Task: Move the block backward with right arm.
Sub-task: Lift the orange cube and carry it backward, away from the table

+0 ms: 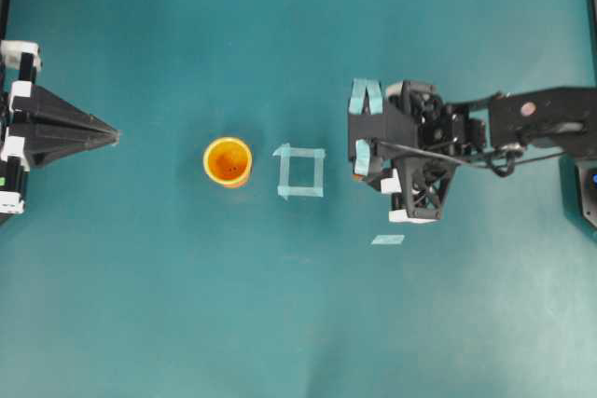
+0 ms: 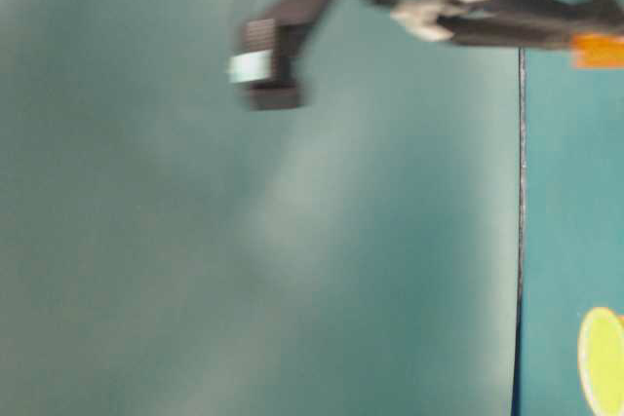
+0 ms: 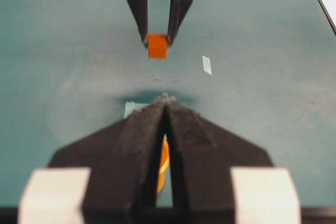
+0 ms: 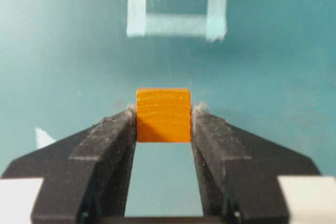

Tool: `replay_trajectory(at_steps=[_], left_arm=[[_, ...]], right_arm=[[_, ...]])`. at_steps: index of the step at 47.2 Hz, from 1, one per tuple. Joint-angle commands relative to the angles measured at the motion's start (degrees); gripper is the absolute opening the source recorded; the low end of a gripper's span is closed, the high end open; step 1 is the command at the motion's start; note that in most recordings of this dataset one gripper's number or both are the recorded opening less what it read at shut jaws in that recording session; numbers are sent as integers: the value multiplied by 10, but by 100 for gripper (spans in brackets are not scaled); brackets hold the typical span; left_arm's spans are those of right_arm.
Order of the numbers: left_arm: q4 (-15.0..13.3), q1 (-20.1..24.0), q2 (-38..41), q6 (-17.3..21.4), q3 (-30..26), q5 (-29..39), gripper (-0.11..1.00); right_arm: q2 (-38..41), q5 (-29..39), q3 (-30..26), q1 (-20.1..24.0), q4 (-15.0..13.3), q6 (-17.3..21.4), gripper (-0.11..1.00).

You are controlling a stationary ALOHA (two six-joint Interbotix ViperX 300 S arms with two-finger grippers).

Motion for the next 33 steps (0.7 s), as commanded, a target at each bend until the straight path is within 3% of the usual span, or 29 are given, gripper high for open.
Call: replay_trajectory(at_steps=[1,15,33], left_arm=[[1,2,2,1,-18,-2,0],[2,2,2,1,-18,3,0],[1,2,-6,1,-19,13,0]], right_arm=[[-32,41,-35,-3,-1,-1,40],[-53,107,-82,-34,-2,1,40],[-53,110,-105,-158,-11,-4,40]])
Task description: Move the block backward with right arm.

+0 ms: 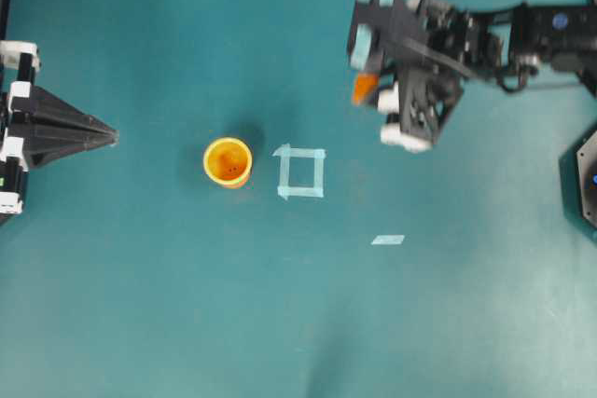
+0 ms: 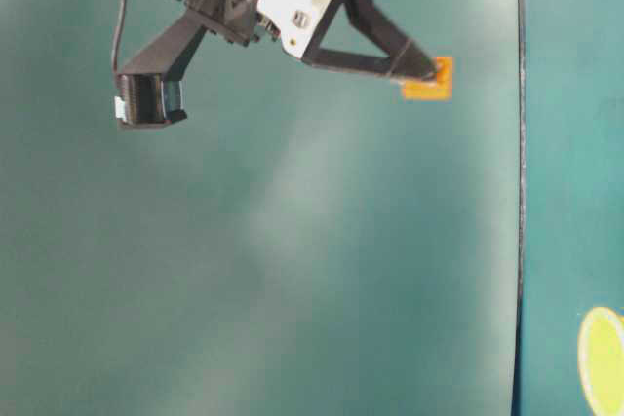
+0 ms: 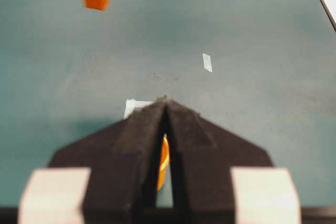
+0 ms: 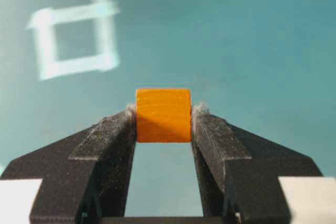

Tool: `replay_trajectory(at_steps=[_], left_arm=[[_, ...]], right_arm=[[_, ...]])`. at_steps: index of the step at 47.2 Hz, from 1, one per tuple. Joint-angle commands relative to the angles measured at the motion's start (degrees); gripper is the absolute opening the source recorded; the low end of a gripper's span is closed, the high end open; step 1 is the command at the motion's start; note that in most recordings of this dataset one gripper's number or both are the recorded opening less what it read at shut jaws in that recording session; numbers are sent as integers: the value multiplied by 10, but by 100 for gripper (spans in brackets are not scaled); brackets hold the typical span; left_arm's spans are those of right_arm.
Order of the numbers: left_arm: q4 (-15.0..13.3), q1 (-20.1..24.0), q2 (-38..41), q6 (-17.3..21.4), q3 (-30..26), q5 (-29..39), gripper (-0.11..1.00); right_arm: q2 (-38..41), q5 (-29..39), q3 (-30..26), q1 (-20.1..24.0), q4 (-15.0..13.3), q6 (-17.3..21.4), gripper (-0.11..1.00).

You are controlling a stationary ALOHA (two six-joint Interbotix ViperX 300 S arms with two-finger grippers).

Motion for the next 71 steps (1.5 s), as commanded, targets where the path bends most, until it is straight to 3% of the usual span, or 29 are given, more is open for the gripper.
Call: replay_trajectory(at_steps=[1,23,35,71], left_arm=[[1,1,-2,0,-18,3,0],[1,2,-15,0,-22,15,0],[1,1,-15,0,-22,15,0],[2,2,-15,0,-21,15,0]], right_arm=[[-12,-2,-18,-32,-7,-3,40],[7,-8,-53,-149,-61,-7,40],[30,-21,-86,-194,-69,-7,40],[73,-25,-138,-242,-69,1,40]])
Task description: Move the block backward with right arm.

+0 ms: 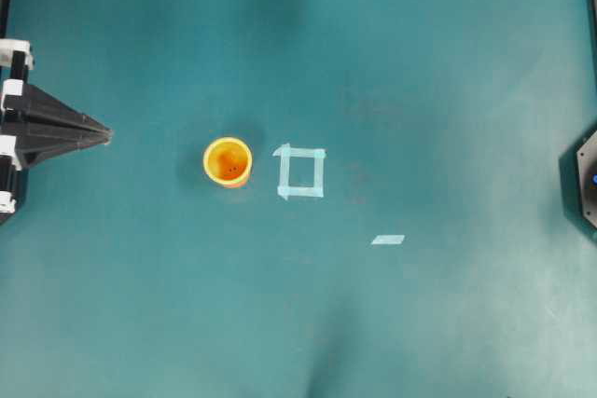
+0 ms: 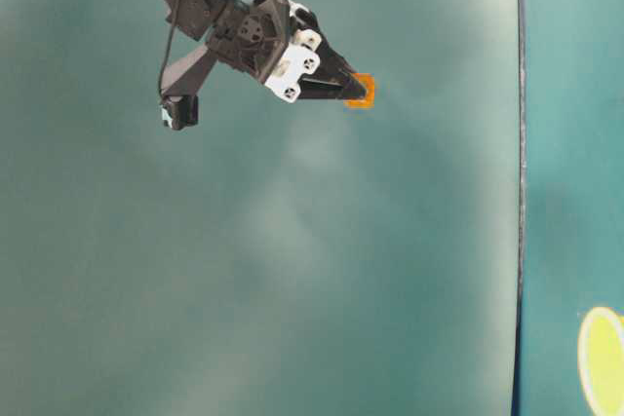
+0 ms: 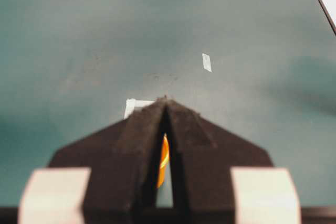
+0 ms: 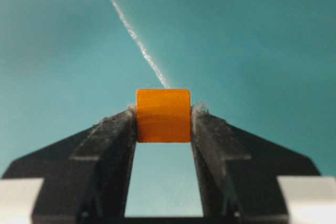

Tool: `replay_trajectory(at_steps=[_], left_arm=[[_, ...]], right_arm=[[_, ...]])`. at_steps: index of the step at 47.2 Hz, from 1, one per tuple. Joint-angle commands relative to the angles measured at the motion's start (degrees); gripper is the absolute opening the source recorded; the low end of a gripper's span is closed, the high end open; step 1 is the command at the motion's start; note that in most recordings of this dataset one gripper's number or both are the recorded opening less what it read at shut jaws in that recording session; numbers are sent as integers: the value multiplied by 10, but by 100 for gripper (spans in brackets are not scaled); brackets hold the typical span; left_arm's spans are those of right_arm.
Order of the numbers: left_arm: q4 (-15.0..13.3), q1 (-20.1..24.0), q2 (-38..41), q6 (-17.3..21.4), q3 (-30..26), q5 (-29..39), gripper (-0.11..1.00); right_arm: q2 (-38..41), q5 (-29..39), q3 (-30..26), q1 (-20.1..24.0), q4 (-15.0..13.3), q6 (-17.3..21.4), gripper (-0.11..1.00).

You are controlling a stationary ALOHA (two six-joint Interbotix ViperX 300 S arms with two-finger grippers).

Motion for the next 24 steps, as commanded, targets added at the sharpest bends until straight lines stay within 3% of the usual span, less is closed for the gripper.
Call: replay_trajectory(at_steps=[1,24], left_arm=[[0,1,2,1,-18,-3,0],[0,1,2,1,-18,-2,0]], right_arm=[[-8,-4,-17,-6,0,4,40],[-7,-4,-17,-11,0,4,40]])
